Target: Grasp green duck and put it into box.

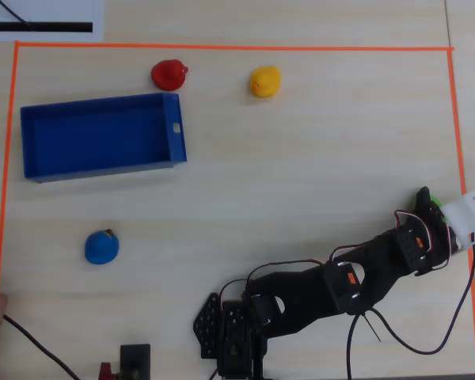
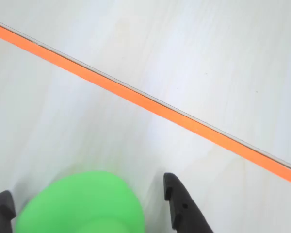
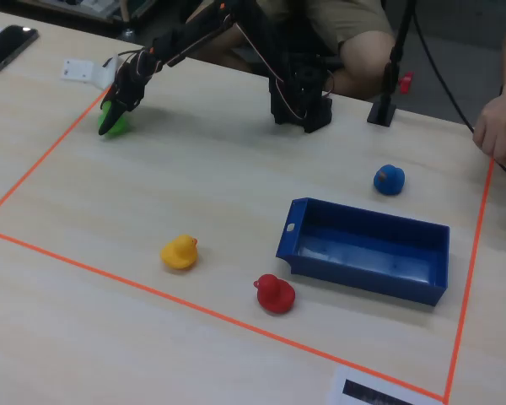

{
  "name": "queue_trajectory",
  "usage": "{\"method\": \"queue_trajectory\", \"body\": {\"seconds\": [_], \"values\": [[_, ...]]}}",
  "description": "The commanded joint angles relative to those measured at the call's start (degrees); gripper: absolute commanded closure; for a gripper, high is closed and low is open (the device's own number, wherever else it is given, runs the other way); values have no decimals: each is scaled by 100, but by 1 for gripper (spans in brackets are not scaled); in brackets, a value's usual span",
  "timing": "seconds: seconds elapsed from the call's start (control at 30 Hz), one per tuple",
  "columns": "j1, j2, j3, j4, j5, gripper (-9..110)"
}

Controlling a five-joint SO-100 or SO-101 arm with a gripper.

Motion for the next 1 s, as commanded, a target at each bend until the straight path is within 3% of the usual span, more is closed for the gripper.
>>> {"method": "queue_trajectory", "body": {"seconds": [0.0,0.37,0.4,0.47,0.5,0.97], "values": [[132,308,-9,-132,-299,60],[149,782,958,-527,-756,61],[132,809,1028,-545,-817,65],[88,879,1107,-571,-694,94],[62,905,1081,-501,-563,101],[-158,1433,1477,-422,-26,101]]}}
